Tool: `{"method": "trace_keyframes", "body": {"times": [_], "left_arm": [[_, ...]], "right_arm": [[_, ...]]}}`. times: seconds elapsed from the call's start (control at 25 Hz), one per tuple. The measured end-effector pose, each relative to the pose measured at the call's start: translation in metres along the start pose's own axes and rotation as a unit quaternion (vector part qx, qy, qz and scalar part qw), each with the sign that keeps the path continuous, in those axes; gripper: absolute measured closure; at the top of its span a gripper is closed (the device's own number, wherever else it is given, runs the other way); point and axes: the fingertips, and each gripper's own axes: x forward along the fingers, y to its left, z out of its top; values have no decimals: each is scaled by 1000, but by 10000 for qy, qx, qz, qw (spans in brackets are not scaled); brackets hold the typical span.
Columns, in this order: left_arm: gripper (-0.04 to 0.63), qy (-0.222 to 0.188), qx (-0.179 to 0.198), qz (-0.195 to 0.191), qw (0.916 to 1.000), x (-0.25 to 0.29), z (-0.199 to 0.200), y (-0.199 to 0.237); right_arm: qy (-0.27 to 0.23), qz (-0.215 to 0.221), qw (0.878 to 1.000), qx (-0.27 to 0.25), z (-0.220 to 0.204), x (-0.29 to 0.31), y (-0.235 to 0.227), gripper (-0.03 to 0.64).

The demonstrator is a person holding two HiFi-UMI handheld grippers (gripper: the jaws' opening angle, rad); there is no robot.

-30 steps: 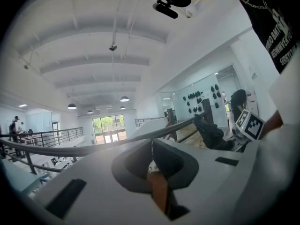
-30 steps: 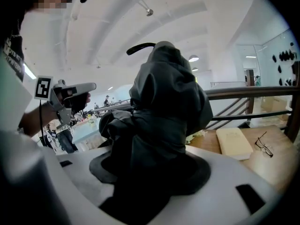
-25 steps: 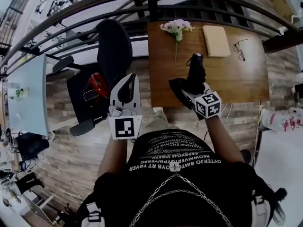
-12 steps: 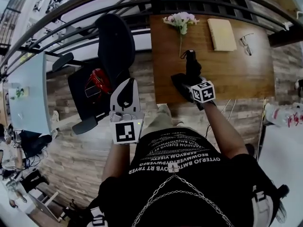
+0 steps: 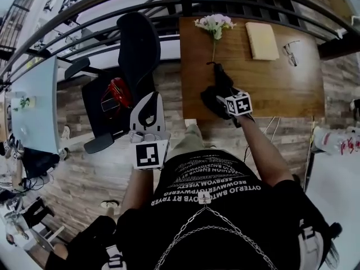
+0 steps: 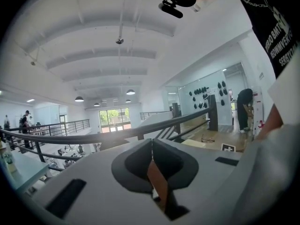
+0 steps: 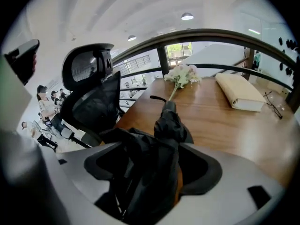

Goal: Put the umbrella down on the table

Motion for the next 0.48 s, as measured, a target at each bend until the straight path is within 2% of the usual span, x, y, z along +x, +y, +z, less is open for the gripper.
{"method": "trace_keyframes", "body": {"times": [0.16, 0.28, 0.32, 0.4, 0.48], "left_arm": [[565, -136, 49, -91, 9999, -7, 14, -18], [565, -251, 94, -126, 9996, -14, 25, -30], [565, -296, 100, -127, 9994, -17, 28, -33], [565, -373, 87, -117, 9992, -24, 34, -41], [565, -426, 32, -105, 9990, -32, 37, -48]], "right_arm": [[-115, 49, 9999, -119, 2, -25, 0, 261], [-399, 126, 9990, -158, 4, -48, 3, 266], [-529, 108, 9984, -182, 4, -58, 4, 298], [-797, -108, 9963, -315, 4, -80, 1, 467], [-1086, -342, 9925, -456, 3, -103, -3, 589]]}}
